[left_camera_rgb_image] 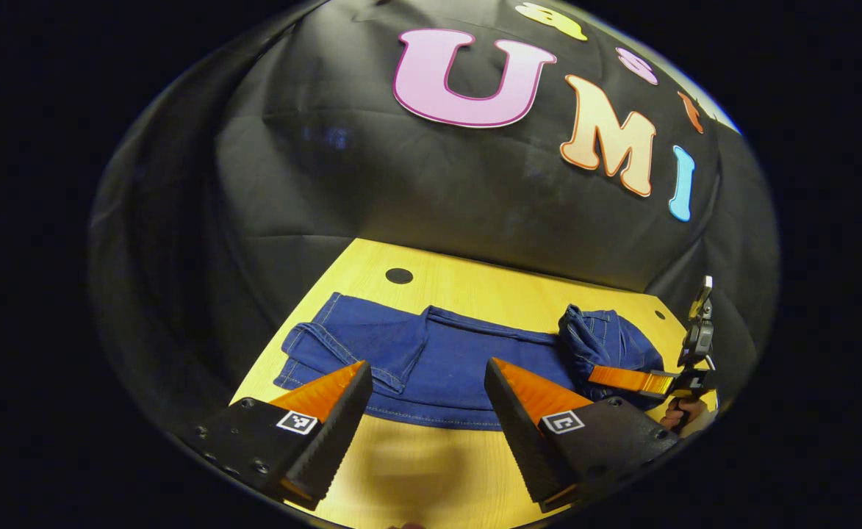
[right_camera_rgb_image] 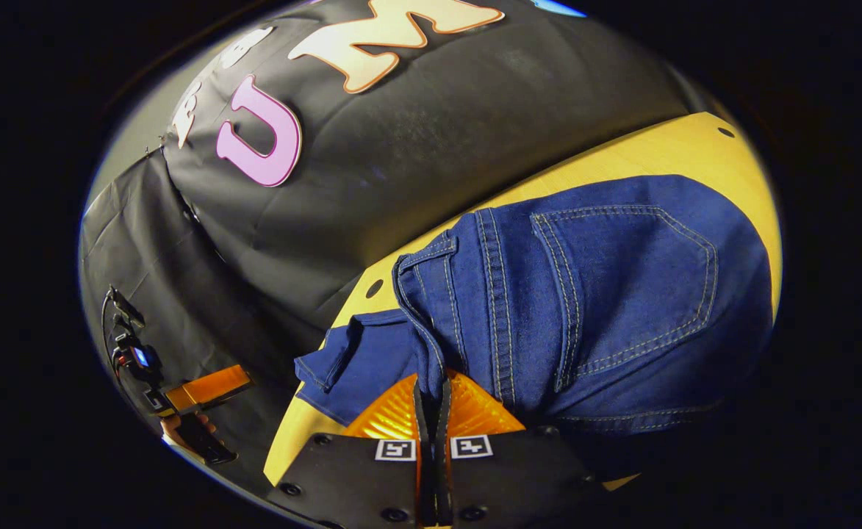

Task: Grasp the waist and the cuffs of the jeans and fold them to make the two legs overlap; first hold the waist and fold one-third of the jeans toward the cuffs, then hold the cuffs and fold the remaining one-third in the same direction to finish folding.

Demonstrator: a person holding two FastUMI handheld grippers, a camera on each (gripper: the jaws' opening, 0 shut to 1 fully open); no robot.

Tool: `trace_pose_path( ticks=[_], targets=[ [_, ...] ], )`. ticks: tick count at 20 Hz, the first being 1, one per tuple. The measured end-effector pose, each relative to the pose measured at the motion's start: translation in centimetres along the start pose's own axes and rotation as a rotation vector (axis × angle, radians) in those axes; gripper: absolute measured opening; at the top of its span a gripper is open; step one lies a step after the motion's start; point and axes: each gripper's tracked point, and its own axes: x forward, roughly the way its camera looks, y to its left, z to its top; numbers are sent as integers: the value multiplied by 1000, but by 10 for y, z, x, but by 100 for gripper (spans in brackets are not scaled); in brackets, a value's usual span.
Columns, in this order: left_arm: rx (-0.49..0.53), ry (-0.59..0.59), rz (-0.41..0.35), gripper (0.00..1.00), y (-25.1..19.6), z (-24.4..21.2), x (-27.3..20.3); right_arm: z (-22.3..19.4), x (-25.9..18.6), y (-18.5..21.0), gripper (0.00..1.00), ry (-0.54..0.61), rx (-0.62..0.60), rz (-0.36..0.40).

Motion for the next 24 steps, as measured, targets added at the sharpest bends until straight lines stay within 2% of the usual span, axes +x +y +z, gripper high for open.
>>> trace_pose_path(
  ticks=[2,3,4,6,7,10,13,20,23,24],
  targets=[
    [-18,-1,15,95,9,-3,2,4,-8,-1,14,-11,4,33],
    [-29,0,25,94,14,-4,4,6,-12,10,36,-19,2,67],
    [-38,0,39,94,20,-5,6,6,-12,20,54,-23,2,87],
    [-43,0,77,94,40,-9,13,11,-23,25,88,-52,-51,77],
    [-44,1,99,94,51,-9,16,20,-32,28,98,-74,-77,75],
    [-39,7,173,94,90,-13,34,38,-67,38,98,-98,-108,73],
    [-56,4,264,95,131,-17,54,60,-110,32,98,-137,-148,21],
    [-56,65,284,95,157,-42,92,85,-188,-23,98,-178,-139,-192],
    [-71,83,270,95,157,-51,93,87,-206,-36,98,-179,-157,-251],
    [-54,81,266,98,158,-50,94,89,-208,-37,98,-176,-157,-261]
  ],
)
